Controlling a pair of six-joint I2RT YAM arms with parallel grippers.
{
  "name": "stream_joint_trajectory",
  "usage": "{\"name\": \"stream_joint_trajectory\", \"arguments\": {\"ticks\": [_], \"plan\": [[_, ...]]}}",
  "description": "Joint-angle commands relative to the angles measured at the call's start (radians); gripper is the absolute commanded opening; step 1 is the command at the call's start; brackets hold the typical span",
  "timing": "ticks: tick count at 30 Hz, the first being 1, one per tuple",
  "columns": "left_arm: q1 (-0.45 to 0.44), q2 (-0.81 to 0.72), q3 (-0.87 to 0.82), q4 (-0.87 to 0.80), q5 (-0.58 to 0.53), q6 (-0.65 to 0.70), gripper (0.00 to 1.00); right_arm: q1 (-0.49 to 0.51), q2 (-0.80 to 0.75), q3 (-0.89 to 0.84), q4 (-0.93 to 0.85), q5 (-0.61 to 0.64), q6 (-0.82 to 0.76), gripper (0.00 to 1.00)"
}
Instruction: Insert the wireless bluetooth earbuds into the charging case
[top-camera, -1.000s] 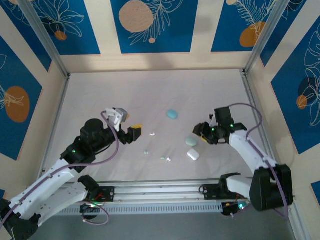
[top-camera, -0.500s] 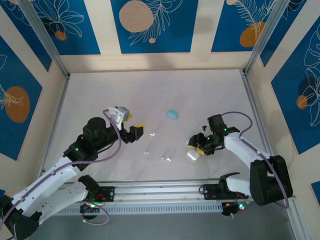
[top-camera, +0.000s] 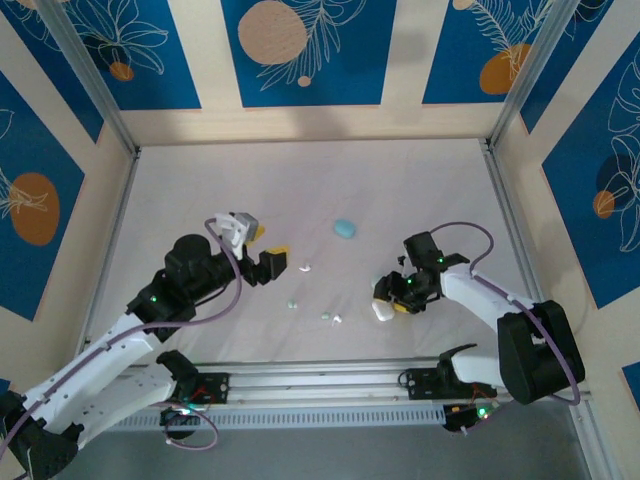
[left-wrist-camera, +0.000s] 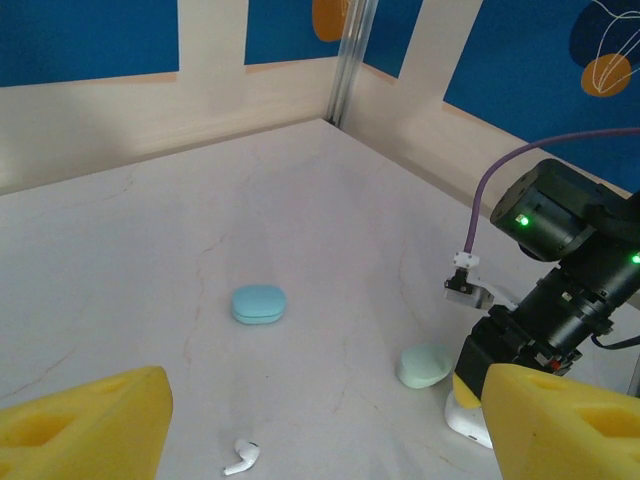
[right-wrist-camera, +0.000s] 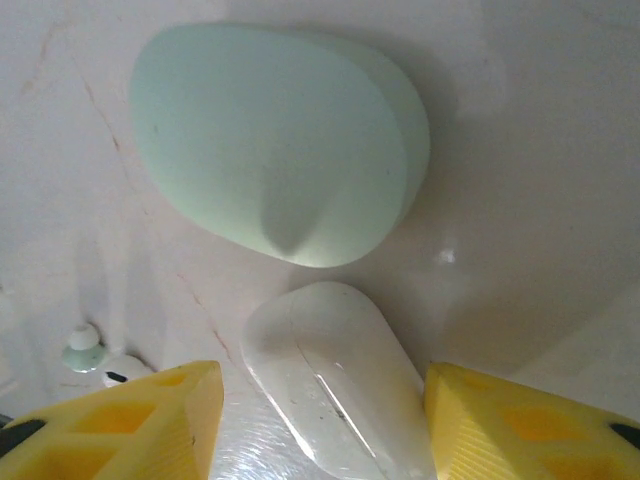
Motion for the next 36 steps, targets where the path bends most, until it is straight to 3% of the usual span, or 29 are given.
{"name": "stream_joint_trajectory", "arguments": {"ticks": [1, 9, 19, 28, 36], "plan": [[-0.004, 0.005, 0.020, 0.031, 0.022, -0.008, 0.80, 0.039, 0.028, 0.038, -0.068, 0.080, -0.010, 0.56], [-0.004, 0.000, 0.013, 0.024, 0.010, -0.001, 0.80, 0.185, 0.090, 0.089, -0.150, 0.219, 0.020, 0.58], [-0.005, 0.013, 0.018, 0.031, 0.016, -0.001, 0.80, 0.291, 0.207, 0.147, -0.186, 0.330, 0.027, 0.58], [-0.004, 0.015, 0.021, 0.008, 0.007, -0.013, 0.80, 0.341, 0.224, 0.168, -0.177, 0.371, 0.015, 0.47], [-0.005, 0.068, 0.063, -0.035, 0.018, -0.067, 0.77, 0.464, 0.094, 0.225, -0.192, 0.482, -0.060, 0.38]]}}
